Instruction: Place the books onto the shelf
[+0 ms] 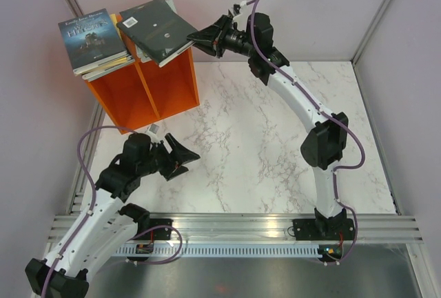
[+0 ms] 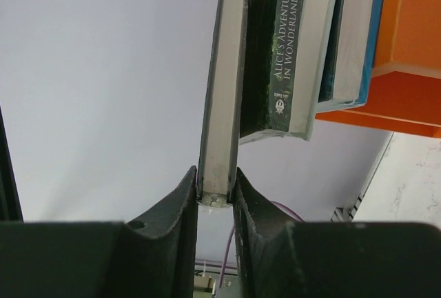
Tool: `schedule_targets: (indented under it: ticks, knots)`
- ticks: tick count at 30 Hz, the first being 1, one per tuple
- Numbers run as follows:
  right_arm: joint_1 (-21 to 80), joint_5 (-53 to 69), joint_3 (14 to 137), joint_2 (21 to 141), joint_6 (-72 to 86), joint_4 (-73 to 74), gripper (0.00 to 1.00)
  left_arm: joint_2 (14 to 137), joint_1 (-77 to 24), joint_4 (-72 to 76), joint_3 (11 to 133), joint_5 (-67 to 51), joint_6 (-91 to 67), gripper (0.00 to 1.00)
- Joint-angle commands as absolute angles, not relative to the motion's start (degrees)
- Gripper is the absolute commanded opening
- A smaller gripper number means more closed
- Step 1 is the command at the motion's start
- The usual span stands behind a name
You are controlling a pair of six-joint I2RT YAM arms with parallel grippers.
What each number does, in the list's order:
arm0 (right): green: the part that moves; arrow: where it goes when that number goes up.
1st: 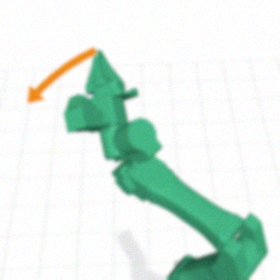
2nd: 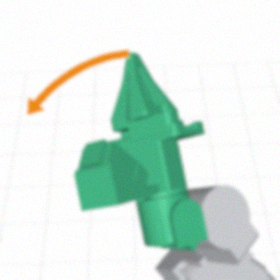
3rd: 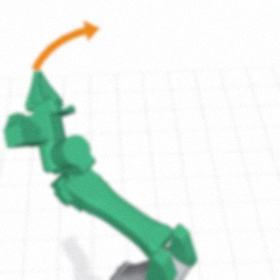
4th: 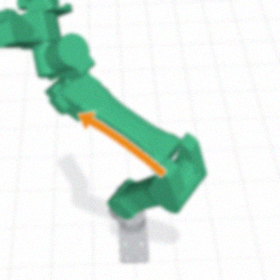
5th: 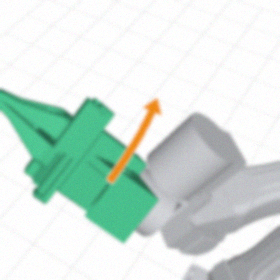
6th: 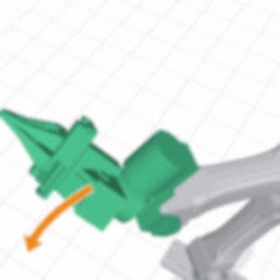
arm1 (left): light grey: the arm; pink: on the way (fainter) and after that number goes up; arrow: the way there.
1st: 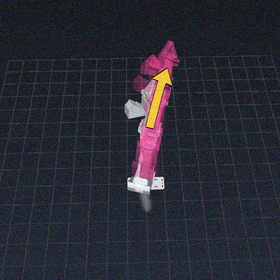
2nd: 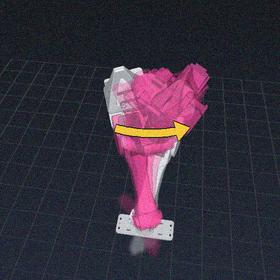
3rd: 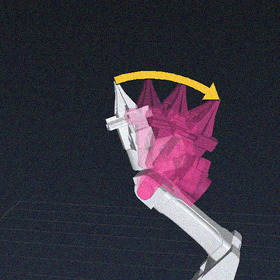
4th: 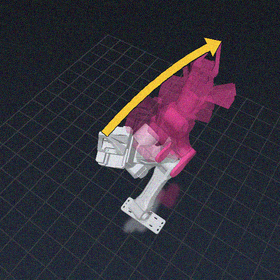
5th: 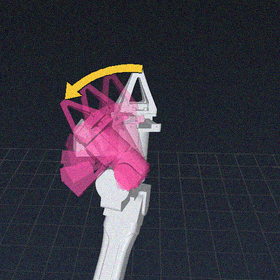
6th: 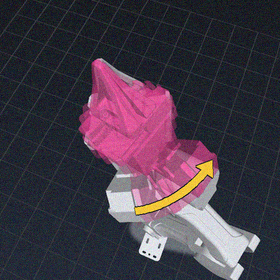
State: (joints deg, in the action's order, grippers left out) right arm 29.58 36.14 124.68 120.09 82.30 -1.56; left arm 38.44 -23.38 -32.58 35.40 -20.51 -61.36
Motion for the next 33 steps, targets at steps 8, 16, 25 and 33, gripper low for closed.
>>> schedule_targets:
  ticks: [8, 16, 25, 33]
  knots:
    - [32.43, 22.07, 129.99, 119.88, 81.39, -1.67, 0.00, 33.66, -23.20, -34.98, 34.89, -20.04, -62.93, 0.80]
    - [33.13, 13.72, 130.96, 120.23, 81.39, -0.09, 0.00, 33.13, -23.20, -36.56, 35.33, -19.78, -62.40, 0.80]
    - [34.89, 2.48, 132.19, 119.10, 79.46, 7.63, 0.00, 31.56, -23.20, -37.79, 35.51, -19.42, -62.49, 0.80]
    - [37.44, -4.13, 132.54, 116.45, 75.94, 12.39, 0.00, 30.06, -23.20, -39.20, 35.51, -18.81, -62.58, 0.80]
